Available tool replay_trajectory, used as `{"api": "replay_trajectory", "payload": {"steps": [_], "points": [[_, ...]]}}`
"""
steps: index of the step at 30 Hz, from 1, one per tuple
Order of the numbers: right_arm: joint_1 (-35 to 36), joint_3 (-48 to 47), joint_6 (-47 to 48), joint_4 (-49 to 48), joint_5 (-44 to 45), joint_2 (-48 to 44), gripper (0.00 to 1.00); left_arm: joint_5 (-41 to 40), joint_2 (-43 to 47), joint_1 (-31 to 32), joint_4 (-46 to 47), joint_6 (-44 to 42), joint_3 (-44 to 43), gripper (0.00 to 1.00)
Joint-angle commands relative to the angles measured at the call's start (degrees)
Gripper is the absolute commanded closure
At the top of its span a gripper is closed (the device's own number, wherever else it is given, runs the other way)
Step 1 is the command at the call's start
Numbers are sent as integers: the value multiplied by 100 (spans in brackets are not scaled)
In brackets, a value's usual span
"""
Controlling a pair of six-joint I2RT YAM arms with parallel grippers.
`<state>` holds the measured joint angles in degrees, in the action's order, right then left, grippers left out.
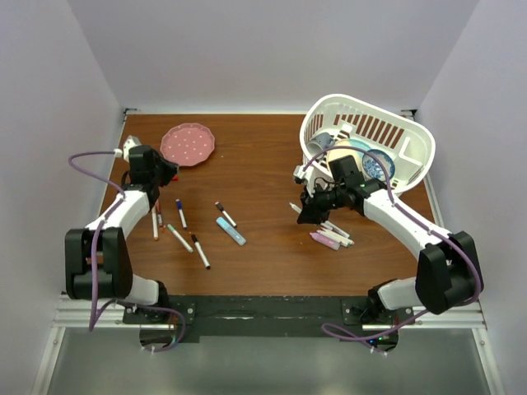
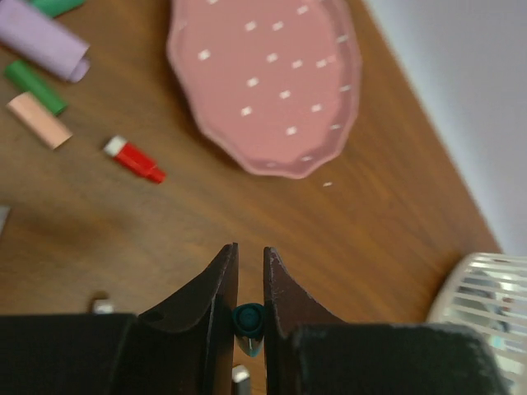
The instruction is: Open the pen caps
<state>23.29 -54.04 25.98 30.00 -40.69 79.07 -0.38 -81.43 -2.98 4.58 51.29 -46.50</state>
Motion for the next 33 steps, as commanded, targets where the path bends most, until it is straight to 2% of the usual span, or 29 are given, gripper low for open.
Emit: {"api": "replay_trajectory", "payload": {"steps": [1,5,9,11,12,15,18,19,21,28,31,32,33], "points": [[-17,-195,285,129,307,21,100,-497,-417,-62,-440,-312,-394,100],[-35,-203,276,103,421,56,100,-761,-1093,-272,-774,-339,-632,100],[-52,-212,276,120,448,65,100,-665,-1603,-466,-854,-312,-878,98],[-79,-212,276,120,456,74,100,-656,-1780,-492,-853,-321,-975,91],[-88,-212,268,120,482,82,100,-647,-1832,-501,-853,-330,-1010,82],[-123,-203,276,111,614,135,100,-700,-1947,-572,-950,-304,-1133,70],[-140,-221,346,207,754,310,100,-604,-1904,-642,-1108,-312,-1256,61],[-166,-264,373,269,816,355,100,-569,-1755,-677,-1108,-304,-1247,60],[-167,-256,486,375,913,425,100,-542,-1544,-677,-1126,-312,-1221,51],[-167,-19,610,489,1510,267,99,-7,-52,-704,-1065,-680,-897,40],[-88,122,672,524,2090,258,95,1098,704,-712,-610,-1225,-467,33],[-44,165,681,507,2370,284,91,1954,890,-704,-546,-1374,-309,31],[-18,209,672,481,2503,302,90,2381,1083,-695,-198,-1637,85,29]]}}
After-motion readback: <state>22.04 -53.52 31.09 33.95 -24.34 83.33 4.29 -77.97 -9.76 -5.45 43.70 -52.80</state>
